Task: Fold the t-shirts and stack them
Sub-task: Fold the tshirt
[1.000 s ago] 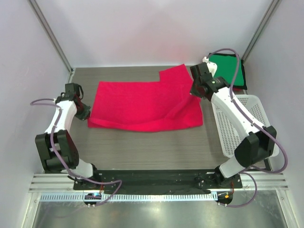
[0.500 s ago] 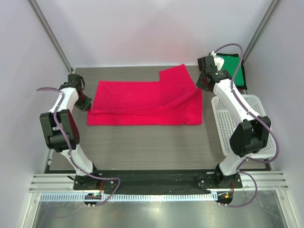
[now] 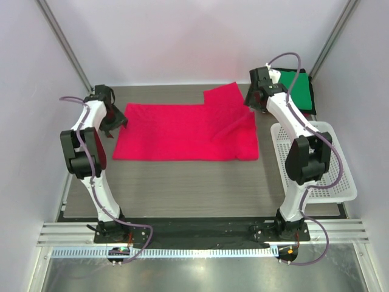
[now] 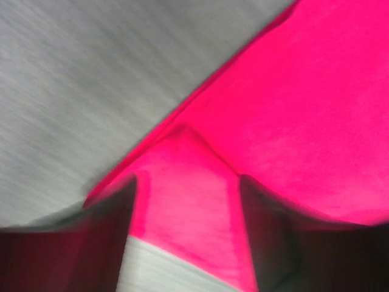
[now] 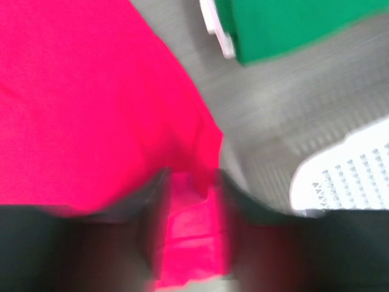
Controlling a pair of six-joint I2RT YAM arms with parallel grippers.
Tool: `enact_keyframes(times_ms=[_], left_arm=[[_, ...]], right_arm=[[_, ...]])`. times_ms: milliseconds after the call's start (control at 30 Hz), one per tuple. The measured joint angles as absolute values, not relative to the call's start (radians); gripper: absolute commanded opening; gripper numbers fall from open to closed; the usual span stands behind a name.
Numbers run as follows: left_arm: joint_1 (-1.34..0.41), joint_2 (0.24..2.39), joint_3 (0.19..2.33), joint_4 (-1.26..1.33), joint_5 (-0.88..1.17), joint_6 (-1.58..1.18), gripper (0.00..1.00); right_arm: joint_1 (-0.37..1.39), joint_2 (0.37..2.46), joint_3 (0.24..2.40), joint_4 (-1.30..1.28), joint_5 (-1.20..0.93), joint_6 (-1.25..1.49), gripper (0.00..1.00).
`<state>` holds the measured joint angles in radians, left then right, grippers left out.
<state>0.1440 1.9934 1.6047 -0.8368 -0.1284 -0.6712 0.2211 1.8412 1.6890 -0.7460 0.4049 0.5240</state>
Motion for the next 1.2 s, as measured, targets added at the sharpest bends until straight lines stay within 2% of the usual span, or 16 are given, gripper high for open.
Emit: enact_keyframes(times_ms=[33, 67, 100, 233, 467, 600, 733, 1033, 1200], left_arm=[[0.141, 2.007, 1.636, -0.847, -0.123, -0.654, 0.84], [0.141, 2.011, 1.652, -0.847, -0.117, -0.647, 0.88], [0.14, 2.006, 1.652, -0.846, -0.114, -0.642, 0.92], [0.14, 1.907, 1.534, -0.839, -0.107, -0.645, 0.93], [0.142, 1.586, 1.177, -0.802, -0.104, -0.697, 0.88], [0.147, 1.493, 1.022, -0.762, -0.103, -0.739, 0.87], [0.152, 1.491, 0.955, -0.708, -0.1, -0.779, 0.85], [0.16, 1.497, 0.877, -0.578, -0.104, -0.868, 0.8], [0.16, 1.538, 0.848, -0.525, -0.108, -0.918, 0.68]], right_arm=[[0.218, 1.869, 1.72, -0.744, 0.399, 0.51, 0.88], [0.214, 1.893, 1.748, -0.741, 0.397, 0.492, 0.92], [0.21, 1.909, 1.763, -0.739, 0.395, 0.482, 0.93], [0.203, 1.868, 1.691, -0.728, 0.366, 0.493, 0.92], [0.22, 1.45, 1.169, -0.687, 0.208, 0.605, 0.78], [0.232, 1.335, 0.985, -0.644, 0.151, 0.654, 0.72], [0.231, 1.343, 0.879, -0.602, 0.116, 0.681, 0.69], [0.231, 1.44, 0.818, -0.453, 0.121, 0.703, 0.56], [0.231, 1.525, 0.813, -0.381, 0.143, 0.707, 0.48]])
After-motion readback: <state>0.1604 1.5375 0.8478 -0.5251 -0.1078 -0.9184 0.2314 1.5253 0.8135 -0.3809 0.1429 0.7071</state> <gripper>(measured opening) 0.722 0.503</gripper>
